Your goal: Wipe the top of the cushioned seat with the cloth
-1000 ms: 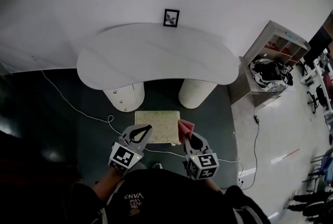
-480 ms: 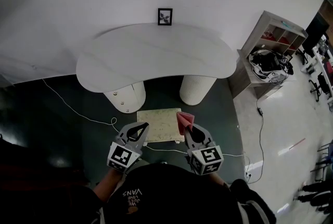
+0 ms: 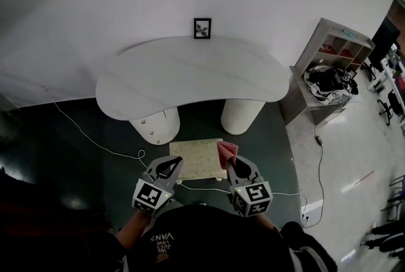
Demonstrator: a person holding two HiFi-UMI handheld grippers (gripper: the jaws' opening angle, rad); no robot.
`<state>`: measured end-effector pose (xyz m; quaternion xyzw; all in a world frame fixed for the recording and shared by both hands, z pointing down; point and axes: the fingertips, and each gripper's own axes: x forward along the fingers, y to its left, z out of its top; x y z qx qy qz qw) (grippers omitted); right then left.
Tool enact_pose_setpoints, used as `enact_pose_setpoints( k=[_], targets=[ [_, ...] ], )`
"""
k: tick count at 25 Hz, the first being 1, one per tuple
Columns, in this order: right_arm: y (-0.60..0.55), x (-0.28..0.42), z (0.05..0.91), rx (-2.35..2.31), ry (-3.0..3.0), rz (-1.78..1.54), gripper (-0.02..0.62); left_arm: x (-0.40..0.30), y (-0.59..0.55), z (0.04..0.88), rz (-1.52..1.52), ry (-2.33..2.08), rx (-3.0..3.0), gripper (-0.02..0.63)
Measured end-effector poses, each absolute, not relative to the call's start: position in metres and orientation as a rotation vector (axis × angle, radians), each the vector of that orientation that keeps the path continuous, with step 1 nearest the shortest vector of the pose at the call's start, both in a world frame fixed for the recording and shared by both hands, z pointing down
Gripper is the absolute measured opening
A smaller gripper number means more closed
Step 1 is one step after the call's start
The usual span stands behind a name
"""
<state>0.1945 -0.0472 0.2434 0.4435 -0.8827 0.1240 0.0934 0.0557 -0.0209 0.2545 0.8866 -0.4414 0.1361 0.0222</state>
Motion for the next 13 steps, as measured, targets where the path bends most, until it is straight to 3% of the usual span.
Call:
enact_pose_setpoints(
  k=[13],
  targets=[
    [-0.0480,0.1859,0.2416,1.312,-2.638,0.363,0.025,0.0533,-0.0218,0.2598,0.393,-1.397,2.759,0.017]
  ],
)
